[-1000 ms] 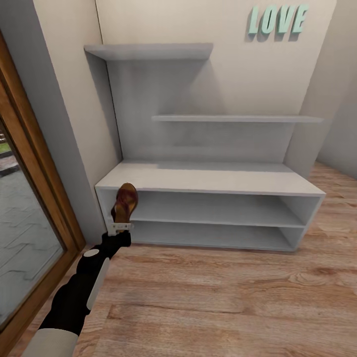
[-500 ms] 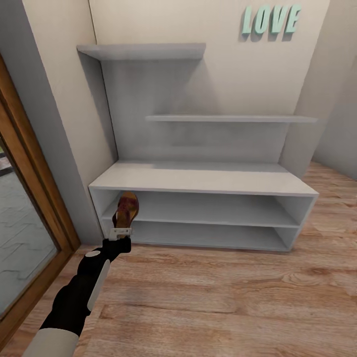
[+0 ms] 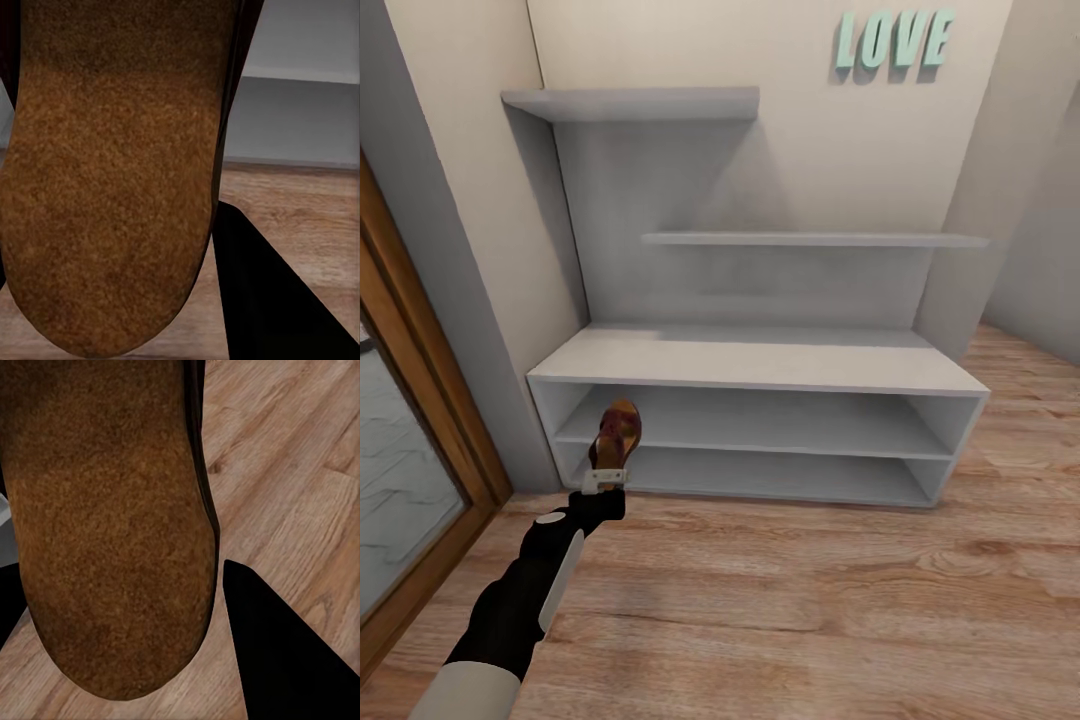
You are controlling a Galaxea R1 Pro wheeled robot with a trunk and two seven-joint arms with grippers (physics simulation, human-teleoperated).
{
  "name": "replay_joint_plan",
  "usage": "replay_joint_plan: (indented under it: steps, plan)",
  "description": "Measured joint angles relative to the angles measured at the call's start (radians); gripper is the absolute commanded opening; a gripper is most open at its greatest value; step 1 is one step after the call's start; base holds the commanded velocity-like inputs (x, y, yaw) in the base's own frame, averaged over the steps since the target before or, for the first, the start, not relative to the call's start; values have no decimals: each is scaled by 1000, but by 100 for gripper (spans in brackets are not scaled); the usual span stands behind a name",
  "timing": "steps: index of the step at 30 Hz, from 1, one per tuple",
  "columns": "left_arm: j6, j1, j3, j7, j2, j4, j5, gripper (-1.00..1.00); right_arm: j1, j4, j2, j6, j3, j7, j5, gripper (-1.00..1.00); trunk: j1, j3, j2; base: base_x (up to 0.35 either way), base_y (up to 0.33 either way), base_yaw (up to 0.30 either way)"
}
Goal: Pick up the two gym shoes and the two sandals from the corridor floor and place them onto the hallstand (shoe rack) in the corridor, making sure they are on the rack and not on the floor. Arrange them so the two gym shoes are next to each other and the two sandals are next to each other.
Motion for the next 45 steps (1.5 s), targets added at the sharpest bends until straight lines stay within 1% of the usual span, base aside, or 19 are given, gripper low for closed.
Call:
replay_joint_plan:
  steps: [6, 7, 12, 33, 39, 41, 43, 45]
  plan:
    - [0, 0, 2, -1, 0, 1, 0, -100, 0, 0, 0, 1, 0, 0, 0, -100, 0, 0, 0, 0, -2, 0]
    - [0, 0, 2, -1, 0, 1, 0, -100, 0, 0, 0, 1, 0, 0, 0, -100, 1, -4, 0, 0, 0, 0]
    - [0, 0, 2, -1, 0, 1, -1, -100, 0, 0, -1, 1, -1, 0, 0, -100, 3, -27, -1, 0, 0, 0]
    - [-1, 0, 2, -1, 0, -2, -2, -100, 0, 0, -1, 2, -2, 0, 0, -100, 12, -139, -6, 0, 0, 0]
    - [-4, 0, 3, -1, 0, 0, -6, -100, 0, 0, 0, 1, -2, 0, 1, -100, 12, -140, -6, 0, 0, 0]
    - [-3, -1, 4, -1, 0, 13, -6, -100, 0, 0, 0, 1, -2, 0, 1, -100, 12, -141, -6, 0, 0, 0]
    - [-1, -5, 5, 0, 1, 42, -6, -100, 0, -1, 0, 1, -2, 0, 1, -100, 12, -141, -6, 0, 0, 0]
    - [0, -14, 6, 2, 2, 121, -7, -100, 0, -1, -1, 1, -2, 0, 2, -100, 12, -141, -6, 0, 0, 0]
